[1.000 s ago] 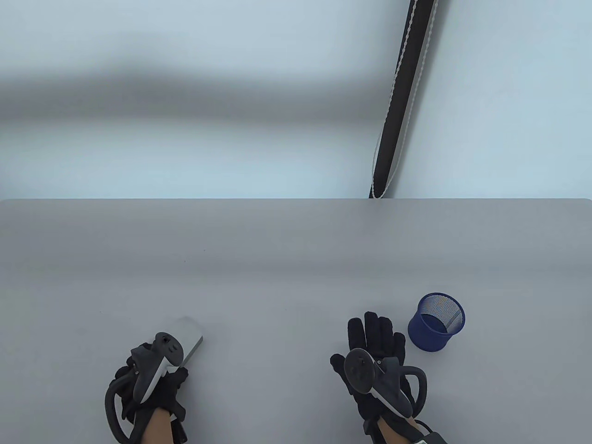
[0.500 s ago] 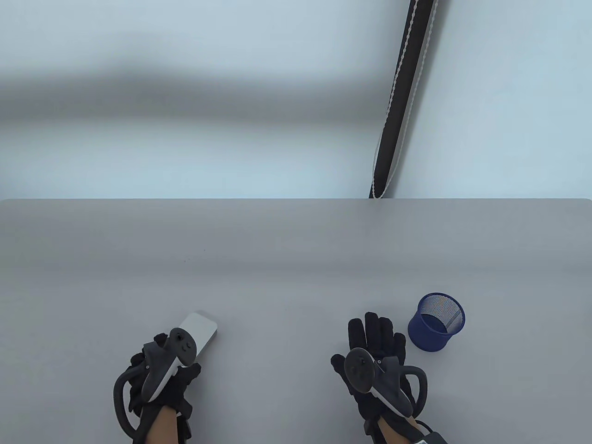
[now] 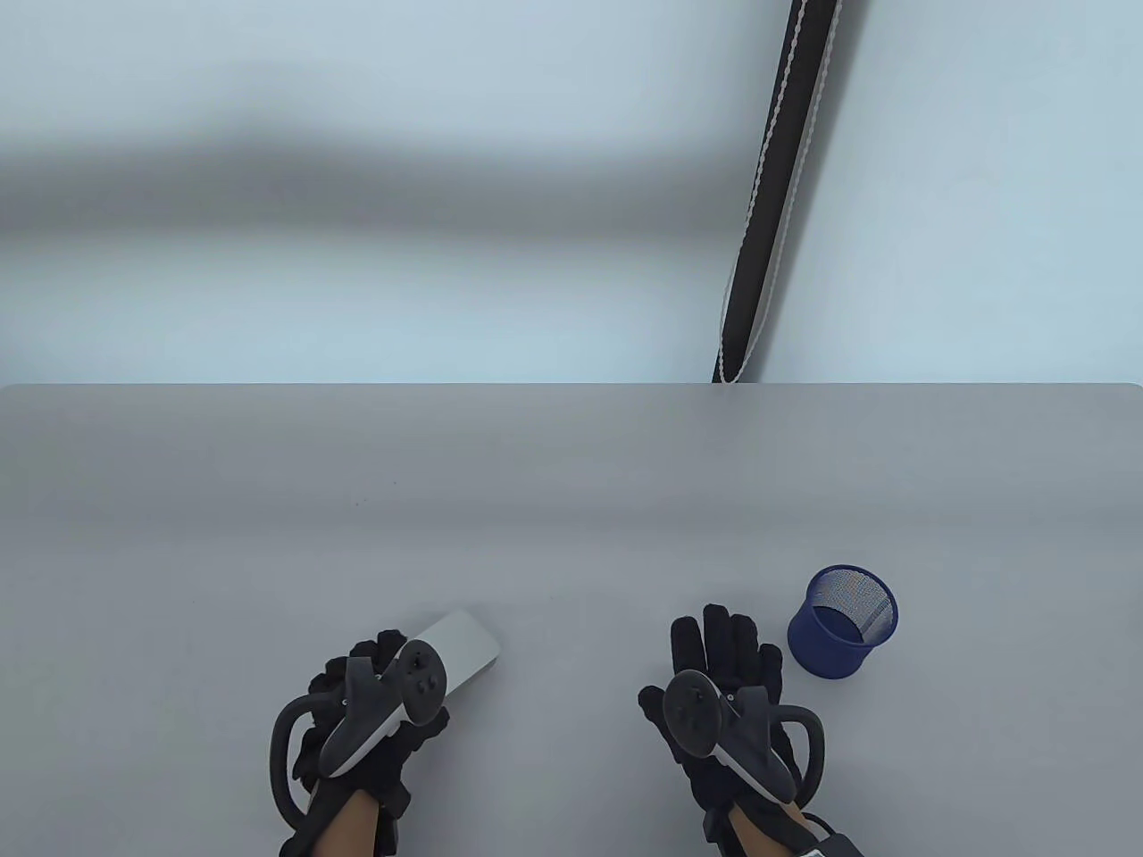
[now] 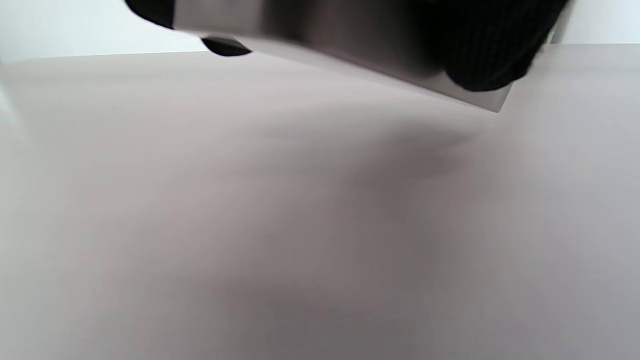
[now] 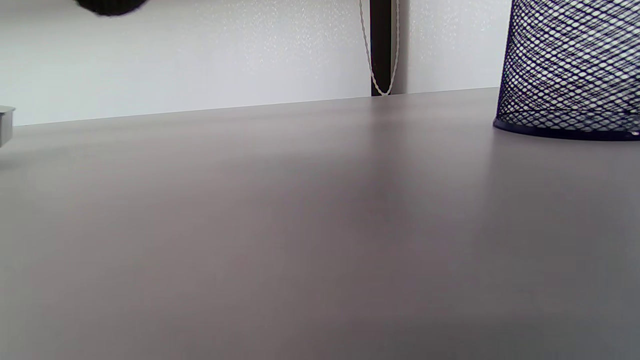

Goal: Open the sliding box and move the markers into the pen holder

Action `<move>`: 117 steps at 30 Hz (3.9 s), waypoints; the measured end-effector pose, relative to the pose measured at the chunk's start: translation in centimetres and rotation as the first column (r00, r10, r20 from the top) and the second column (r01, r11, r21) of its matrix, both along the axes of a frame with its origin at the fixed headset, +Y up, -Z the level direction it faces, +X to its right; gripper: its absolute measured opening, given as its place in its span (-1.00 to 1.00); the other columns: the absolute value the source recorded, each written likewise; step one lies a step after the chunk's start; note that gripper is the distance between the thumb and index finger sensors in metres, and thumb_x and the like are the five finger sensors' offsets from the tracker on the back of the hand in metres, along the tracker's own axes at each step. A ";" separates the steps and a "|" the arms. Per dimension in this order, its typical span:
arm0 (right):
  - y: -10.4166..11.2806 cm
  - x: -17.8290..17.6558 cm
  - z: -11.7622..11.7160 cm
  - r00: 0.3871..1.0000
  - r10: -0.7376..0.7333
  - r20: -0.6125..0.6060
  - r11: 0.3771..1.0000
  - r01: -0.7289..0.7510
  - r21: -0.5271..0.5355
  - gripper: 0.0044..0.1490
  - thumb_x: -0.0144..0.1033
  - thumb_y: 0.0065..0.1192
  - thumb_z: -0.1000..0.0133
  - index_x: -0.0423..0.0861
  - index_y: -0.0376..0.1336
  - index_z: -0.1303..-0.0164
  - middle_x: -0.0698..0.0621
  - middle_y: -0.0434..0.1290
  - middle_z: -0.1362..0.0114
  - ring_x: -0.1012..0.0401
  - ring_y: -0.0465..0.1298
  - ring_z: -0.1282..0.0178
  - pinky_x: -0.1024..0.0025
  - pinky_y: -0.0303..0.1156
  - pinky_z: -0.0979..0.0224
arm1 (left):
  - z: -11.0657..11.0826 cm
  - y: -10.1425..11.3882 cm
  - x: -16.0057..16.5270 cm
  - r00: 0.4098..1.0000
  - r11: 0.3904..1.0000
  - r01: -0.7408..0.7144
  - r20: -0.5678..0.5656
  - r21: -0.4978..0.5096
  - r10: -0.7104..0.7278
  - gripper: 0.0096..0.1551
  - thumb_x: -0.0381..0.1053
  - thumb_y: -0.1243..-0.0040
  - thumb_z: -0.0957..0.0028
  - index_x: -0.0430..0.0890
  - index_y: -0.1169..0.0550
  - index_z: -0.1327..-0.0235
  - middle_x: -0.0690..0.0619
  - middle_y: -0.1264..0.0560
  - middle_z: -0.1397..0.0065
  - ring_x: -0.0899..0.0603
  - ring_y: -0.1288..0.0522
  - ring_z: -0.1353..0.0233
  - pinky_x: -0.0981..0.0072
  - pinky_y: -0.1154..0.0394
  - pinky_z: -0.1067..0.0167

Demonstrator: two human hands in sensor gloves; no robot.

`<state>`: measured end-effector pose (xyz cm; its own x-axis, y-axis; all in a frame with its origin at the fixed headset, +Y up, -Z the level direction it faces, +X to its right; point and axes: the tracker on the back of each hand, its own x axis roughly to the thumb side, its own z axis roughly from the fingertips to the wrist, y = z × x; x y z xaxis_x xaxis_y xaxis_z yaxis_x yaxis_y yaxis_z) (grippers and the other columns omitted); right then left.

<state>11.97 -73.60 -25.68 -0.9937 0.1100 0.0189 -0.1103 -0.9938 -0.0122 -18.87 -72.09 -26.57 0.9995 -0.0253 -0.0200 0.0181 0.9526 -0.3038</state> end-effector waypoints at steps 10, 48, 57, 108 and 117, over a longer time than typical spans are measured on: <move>0.0 0.0 -0.1 1.000 -0.002 0.001 1.000 0.002 -0.017 0.03 0.26 -0.04 0.03 0.02 -0.18 -0.57 -0.13 -0.29 -0.65 -0.12 -0.23 -0.68 -0.26 -0.21 -0.60 | 0.9 0.0 4.4 0.958 0.999 -0.047 0.286 0.026 0.038 -0.20 0.44 0.02 -0.18 0.06 -0.18 -0.57 0.14 -0.20 -0.68 -0.10 -0.26 -0.64 -0.02 -0.26 -0.64; -1.6 -1.4 -0.1 0.994 0.013 -0.110 0.991 -0.027 -0.132 0.09 0.30 -0.02 0.06 0.05 -0.24 -0.57 -0.11 -0.31 -0.66 -0.10 -0.24 -0.69 -0.25 -0.22 -0.62 | 0.7 -4.9 8.0 0.875 0.995 -0.016 0.480 -0.096 0.060 -0.17 0.34 0.03 -0.11 0.09 -0.02 -0.55 0.14 -0.02 -0.70 -0.11 -0.09 -0.68 0.04 -0.09 -0.63; -3.0 -2.6 -0.1 0.961 -0.107 -0.256 0.941 0.014 -0.338 0.28 0.39 0.06 0.14 0.00 -0.42 -0.52 -0.11 -0.38 -0.64 -0.10 -0.34 -0.68 -0.16 -0.27 -0.66 | 0.7 -4.9 8.0 0.879 0.996 -0.019 0.472 -0.091 0.060 -0.17 0.35 0.01 -0.09 0.12 -0.03 -0.54 0.17 -0.03 -0.70 -0.09 -0.10 -0.68 0.06 -0.11 -0.63; -4.2 -2.0 -0.8 0.942 0.012 -0.335 0.951 -0.114 -0.288 -0.03 0.31 0.14 0.09 0.14 -0.14 -0.40 0.04 0.00 -0.56 0.02 0.09 -0.55 0.00 0.03 -0.61 | 0.2 -4.9 5.3 0.897 0.999 0.012 0.442 -0.053 0.012 -0.08 0.43 -0.03 0.08 0.18 -0.03 -0.50 0.20 -0.06 -0.69 -0.05 -0.16 -0.67 0.09 -0.17 -0.63; -4.0 -1.8 -0.7 0.942 0.056 -0.332 0.942 -0.160 -0.295 -0.03 0.33 0.11 0.08 0.15 -0.15 -0.40 0.04 0.00 -0.56 0.02 0.09 -0.55 -0.01 0.03 -0.60 | 0.2 -5.0 5.3 0.896 0.999 0.013 0.445 -0.051 0.011 -0.07 0.43 -0.02 0.09 0.18 -0.03 -0.51 0.20 -0.06 -0.69 -0.05 -0.16 -0.67 0.09 -0.18 -0.64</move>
